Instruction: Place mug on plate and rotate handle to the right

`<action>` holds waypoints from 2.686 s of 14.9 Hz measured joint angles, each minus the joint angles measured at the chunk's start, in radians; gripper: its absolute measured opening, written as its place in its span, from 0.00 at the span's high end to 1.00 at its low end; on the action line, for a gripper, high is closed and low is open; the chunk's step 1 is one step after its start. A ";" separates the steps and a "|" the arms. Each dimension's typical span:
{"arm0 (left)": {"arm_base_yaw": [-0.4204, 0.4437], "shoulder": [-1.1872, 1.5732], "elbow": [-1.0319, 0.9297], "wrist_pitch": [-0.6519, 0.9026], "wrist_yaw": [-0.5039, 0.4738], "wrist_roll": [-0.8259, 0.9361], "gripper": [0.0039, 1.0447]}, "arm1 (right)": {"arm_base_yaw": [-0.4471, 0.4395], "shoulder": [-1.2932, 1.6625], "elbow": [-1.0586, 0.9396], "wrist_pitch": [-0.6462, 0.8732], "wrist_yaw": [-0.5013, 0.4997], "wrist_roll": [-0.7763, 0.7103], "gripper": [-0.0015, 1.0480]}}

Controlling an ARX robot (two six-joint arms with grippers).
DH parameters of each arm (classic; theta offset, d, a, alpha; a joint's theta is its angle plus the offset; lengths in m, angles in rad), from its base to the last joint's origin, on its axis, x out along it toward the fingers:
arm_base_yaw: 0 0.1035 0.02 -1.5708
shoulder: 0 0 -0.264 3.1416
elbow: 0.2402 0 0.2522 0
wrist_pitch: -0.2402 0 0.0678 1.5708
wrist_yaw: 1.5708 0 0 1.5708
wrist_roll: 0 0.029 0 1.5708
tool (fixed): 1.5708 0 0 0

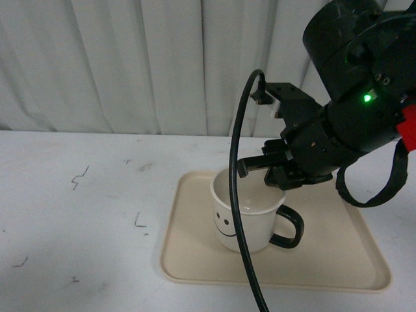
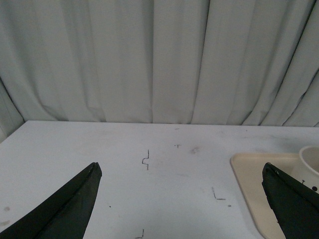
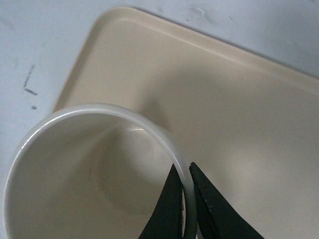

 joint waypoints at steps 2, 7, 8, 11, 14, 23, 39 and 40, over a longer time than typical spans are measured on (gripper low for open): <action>0.000 0.000 0.000 0.000 0.000 0.000 0.06 | -0.009 -0.044 0.000 -0.037 -0.059 -0.099 0.97; 0.000 0.000 0.000 0.000 0.000 0.000 0.06 | -0.079 -0.069 -0.008 -0.135 -0.087 -0.387 0.97; 0.000 0.000 0.000 0.000 0.000 0.000 0.06 | -0.087 -0.079 -0.010 -0.142 -0.089 -0.426 0.97; 0.000 0.000 0.000 0.000 0.000 0.000 0.06 | -0.092 -0.081 -0.010 -0.146 -0.117 -0.513 0.97; 0.000 0.000 0.000 0.000 0.000 0.000 0.06 | -0.106 -0.078 -0.010 -0.148 -0.143 -0.584 0.97; 0.000 0.000 0.000 0.000 0.000 0.000 0.06 | -0.191 -0.002 0.017 -0.170 -0.231 -0.709 0.97; 0.000 0.000 0.000 0.000 0.000 0.000 0.06 | -0.218 -0.056 0.090 -0.151 -0.373 -0.741 0.10; 0.000 0.000 0.000 0.000 0.000 0.000 0.06 | -0.233 -0.116 0.078 -0.071 -0.417 -0.709 0.05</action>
